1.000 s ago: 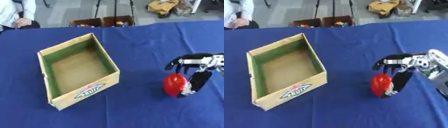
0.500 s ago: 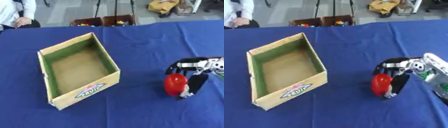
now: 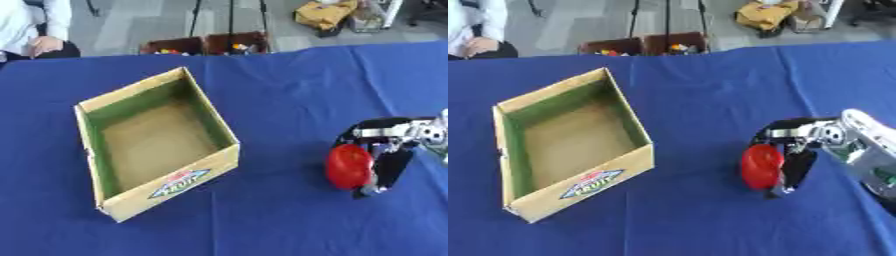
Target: Pick up objects on the table and place them in the box.
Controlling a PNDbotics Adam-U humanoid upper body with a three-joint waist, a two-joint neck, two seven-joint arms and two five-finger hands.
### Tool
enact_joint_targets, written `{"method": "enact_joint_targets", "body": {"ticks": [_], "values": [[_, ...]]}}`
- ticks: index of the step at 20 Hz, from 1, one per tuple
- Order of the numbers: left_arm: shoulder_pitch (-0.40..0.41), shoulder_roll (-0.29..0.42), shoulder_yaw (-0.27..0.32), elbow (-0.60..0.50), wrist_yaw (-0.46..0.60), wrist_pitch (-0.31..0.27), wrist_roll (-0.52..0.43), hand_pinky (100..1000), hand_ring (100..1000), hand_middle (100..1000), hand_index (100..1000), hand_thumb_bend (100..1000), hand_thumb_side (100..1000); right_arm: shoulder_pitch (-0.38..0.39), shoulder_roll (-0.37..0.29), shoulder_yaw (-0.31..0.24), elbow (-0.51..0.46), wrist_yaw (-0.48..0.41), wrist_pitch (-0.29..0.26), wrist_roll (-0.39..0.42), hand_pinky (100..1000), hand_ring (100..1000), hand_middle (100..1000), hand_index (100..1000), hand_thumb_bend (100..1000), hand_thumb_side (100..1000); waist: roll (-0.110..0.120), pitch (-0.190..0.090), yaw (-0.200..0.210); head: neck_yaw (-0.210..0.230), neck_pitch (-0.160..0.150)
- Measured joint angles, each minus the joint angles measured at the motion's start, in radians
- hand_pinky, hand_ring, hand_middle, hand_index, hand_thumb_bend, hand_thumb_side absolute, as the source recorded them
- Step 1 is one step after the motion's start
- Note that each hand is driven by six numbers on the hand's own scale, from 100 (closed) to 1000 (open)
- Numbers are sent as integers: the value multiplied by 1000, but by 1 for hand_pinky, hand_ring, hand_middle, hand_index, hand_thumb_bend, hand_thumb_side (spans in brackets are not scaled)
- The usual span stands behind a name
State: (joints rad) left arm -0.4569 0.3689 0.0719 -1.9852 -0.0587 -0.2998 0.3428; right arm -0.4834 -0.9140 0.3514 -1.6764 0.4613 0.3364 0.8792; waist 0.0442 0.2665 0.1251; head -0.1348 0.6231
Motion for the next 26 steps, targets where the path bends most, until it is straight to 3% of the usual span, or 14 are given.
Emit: {"method": "enact_joint_targets", "body": {"ticks": [11, 17, 21, 26], "values": [[0, 0, 0, 0, 0, 6, 5, 631, 859, 819, 879, 100, 954, 1, 3, -1, -28, -45, 31, -31, 515, 696, 768, 820, 576, 159, 0, 6, -4, 1, 0], [0, 0, 0, 0, 0, 10, 6, 631, 859, 819, 877, 100, 953, 6, 4, -1, -32, -67, 44, -44, 475, 661, 726, 786, 543, 105, 0, 6, -5, 1, 0], [0, 0, 0, 0, 0, 13, 6, 629, 860, 818, 875, 100, 952, 7, 4, -1, -31, -67, 55, -55, 421, 626, 673, 758, 487, 100, 0, 6, -6, 2, 0], [0, 0, 0, 0, 0, 14, 6, 631, 868, 818, 873, 100, 951, 8, 4, -4, -28, -66, 83, -83, 373, 593, 650, 738, 316, 100, 0, 7, -8, 2, 0]]}}
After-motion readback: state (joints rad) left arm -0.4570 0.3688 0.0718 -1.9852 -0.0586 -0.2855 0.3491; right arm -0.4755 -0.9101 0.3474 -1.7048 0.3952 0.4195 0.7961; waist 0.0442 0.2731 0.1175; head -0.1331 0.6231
